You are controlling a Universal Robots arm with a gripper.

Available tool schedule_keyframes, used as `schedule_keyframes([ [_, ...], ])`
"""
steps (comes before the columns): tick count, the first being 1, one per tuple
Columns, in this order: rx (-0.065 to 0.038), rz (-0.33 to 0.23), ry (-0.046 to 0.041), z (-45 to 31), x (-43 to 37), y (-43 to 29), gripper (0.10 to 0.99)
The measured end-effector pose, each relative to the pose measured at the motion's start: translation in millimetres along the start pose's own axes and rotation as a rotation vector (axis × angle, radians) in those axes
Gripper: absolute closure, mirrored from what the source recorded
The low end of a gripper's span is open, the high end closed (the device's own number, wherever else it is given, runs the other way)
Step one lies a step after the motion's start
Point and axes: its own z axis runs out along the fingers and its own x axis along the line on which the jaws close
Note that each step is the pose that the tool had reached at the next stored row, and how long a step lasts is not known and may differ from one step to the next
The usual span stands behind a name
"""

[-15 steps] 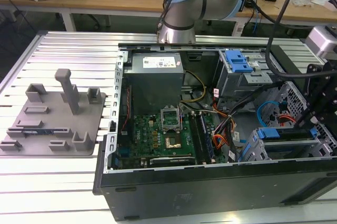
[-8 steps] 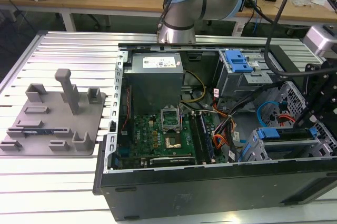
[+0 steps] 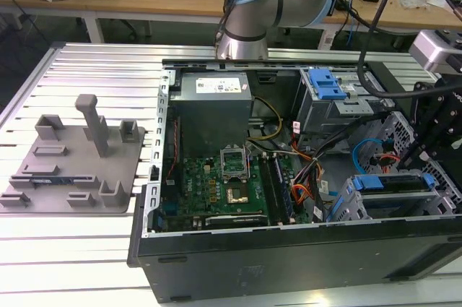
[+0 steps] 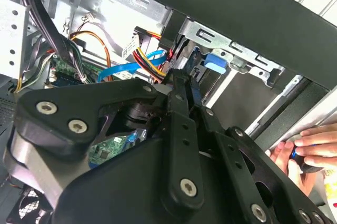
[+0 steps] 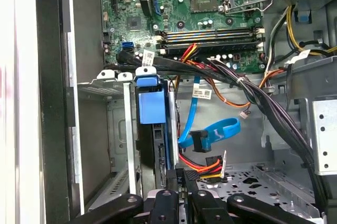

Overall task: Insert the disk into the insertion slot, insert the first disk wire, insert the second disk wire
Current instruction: 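Insert the first disk wire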

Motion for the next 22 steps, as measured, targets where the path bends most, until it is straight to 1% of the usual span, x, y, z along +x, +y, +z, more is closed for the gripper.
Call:
schedule_keyframes([
  [5, 0.0, 0.0, 0.0, 0.0, 1.0, 0.0, 0.922],
  [10, 0.0, 0.0, 0.0, 0.2, 7.8, -0.5, 0.922],
  [12, 0.0, 0.0, 0.0, 0.3, 9.2, -0.7, 0.922],
  [22, 0.0, 0.0, 0.0001, 0.6, 10.6, -0.8, 0.922],
])
